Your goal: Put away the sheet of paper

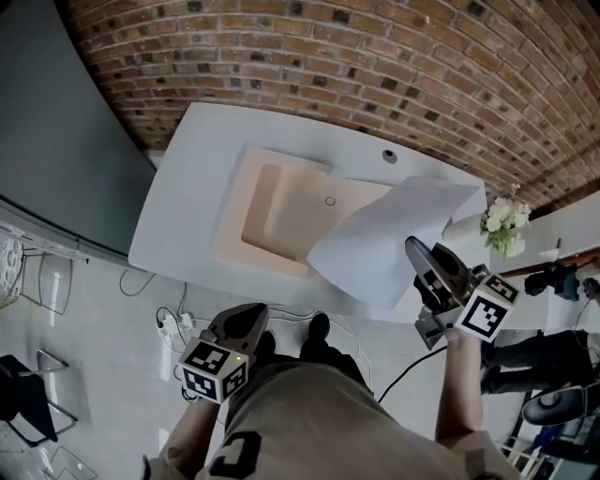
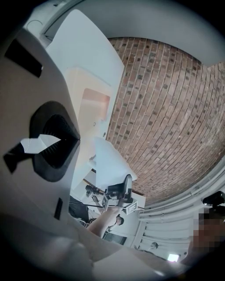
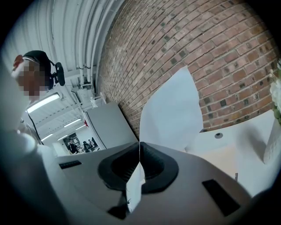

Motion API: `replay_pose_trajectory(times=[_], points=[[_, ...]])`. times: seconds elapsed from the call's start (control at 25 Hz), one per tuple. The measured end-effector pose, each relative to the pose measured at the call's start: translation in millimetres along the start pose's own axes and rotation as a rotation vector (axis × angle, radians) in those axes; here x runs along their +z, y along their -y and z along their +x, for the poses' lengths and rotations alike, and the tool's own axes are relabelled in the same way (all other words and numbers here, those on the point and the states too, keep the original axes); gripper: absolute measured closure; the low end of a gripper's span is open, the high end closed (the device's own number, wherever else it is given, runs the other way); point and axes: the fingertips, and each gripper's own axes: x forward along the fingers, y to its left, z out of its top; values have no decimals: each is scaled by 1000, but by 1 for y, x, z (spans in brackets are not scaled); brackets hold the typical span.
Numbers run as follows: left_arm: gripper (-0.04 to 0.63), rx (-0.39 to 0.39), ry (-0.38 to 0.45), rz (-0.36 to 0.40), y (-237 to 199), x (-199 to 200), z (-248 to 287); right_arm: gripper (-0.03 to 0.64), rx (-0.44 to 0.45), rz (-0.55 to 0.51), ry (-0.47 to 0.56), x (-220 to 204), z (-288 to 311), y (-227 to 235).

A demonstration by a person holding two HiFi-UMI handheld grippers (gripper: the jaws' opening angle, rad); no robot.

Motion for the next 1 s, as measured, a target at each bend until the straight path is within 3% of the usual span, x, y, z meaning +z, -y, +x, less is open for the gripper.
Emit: replay_pose_trajectory(times=[0.12, 0.4, 0.72, 0.88, 1.0], points=[[581, 3, 0, -2, 1, 0, 1, 594, 33, 0, 13, 12, 1, -1], [581, 10, -4, -7, 1, 0, 2, 594, 104, 157, 60, 14, 7, 28], [581, 19, -8, -3, 1, -1, 4, 594, -20, 324, -84, -53, 21, 111], [581, 22, -16, 2, 0, -1, 5, 594, -217, 415, -240, -105, 17, 167], [581, 22, -28, -2, 1, -1, 5, 594, -237, 458, -306, -129, 20, 185]])
